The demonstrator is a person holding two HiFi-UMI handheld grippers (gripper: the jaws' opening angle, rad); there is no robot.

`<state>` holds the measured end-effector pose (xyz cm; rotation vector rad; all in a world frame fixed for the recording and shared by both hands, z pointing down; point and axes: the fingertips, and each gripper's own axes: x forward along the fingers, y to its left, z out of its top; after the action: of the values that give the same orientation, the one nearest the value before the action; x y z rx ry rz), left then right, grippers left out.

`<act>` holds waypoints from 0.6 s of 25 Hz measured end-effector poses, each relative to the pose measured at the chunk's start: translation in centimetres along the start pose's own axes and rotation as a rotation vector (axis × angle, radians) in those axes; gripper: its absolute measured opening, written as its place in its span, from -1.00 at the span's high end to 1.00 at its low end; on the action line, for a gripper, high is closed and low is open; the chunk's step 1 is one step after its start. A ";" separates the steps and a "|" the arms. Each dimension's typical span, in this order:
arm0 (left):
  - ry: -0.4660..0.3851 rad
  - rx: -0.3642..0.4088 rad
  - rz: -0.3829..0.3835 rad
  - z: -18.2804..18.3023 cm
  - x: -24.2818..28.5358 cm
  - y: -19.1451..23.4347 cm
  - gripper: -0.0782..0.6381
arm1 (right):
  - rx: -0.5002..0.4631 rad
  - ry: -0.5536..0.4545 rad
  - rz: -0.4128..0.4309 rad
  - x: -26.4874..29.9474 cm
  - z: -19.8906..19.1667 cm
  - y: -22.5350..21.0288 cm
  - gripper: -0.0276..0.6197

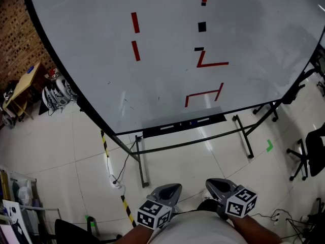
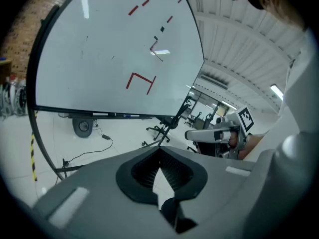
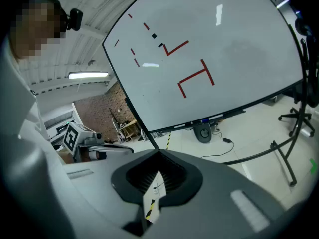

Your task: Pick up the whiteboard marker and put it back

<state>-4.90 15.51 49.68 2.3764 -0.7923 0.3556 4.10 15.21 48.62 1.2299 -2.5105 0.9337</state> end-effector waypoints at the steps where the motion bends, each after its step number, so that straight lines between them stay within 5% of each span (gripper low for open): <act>1: 0.004 0.028 0.000 -0.2 -0.1 0.2 0.73 | -0.012 0.012 0.000 0.2 -0.5 0.4 0.91; 5: 0.010 0.101 0.008 -0.3 0.1 1.2 0.73 | -0.062 0.037 -0.018 0.4 -1.0 0.8 0.91; 12: -0.028 0.111 0.025 2.6 2.2 2.5 0.73 | -0.093 0.030 -0.011 2.3 0.9 -1.5 0.91; 15: -0.029 0.229 0.092 4.1 3.4 3.7 0.73 | -0.145 0.037 0.037 4.1 3.0 -2.8 0.91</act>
<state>-4.27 9.07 49.61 2.5675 -0.9196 0.4725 3.94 9.49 49.32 1.1168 -2.5297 0.7601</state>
